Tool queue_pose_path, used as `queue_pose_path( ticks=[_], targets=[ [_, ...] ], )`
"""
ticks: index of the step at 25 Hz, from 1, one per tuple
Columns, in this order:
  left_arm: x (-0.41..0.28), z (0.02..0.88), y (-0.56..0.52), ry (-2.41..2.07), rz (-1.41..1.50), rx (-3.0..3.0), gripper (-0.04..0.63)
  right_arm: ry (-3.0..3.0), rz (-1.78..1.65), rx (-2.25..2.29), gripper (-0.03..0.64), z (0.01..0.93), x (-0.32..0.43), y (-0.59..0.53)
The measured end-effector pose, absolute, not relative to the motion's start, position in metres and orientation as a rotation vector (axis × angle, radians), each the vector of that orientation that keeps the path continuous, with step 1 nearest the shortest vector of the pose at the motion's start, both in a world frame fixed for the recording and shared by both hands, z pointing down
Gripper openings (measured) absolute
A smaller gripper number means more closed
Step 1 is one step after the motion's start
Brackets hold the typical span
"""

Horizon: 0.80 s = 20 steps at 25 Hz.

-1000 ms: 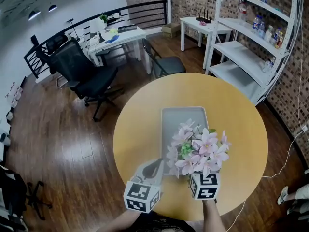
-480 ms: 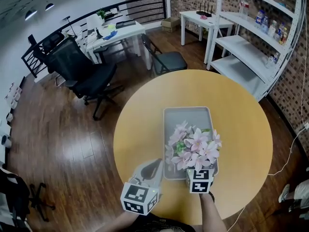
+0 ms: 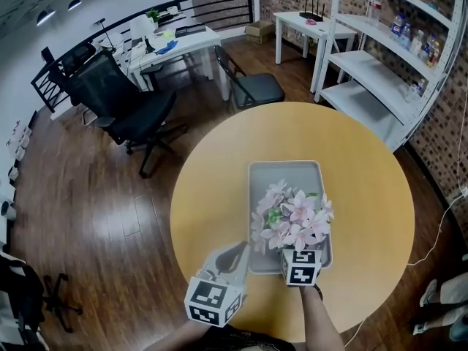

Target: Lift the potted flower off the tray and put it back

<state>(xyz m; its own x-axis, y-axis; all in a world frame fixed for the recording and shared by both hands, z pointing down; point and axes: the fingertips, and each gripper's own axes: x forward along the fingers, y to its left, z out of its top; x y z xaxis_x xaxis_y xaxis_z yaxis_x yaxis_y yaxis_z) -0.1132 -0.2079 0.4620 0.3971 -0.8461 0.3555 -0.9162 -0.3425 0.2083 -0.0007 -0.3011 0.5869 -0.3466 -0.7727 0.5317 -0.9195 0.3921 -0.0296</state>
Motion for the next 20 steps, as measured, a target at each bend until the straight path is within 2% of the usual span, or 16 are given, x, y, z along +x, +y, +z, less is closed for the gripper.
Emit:
queue_pose_path(
  ticks=[17,20],
  targets=[
    [-0.105,0.460,-0.199,-1.536,0.257,2.281,0.003,-2.178,0.478,1.426,0.514,0.583,0.011,-0.285],
    [-0.097,0.462,-0.191,-1.532,0.257,2.285,0.003,-2.209,0.463,1.448,0.480,0.569,0.018,-0.270]
  ],
)
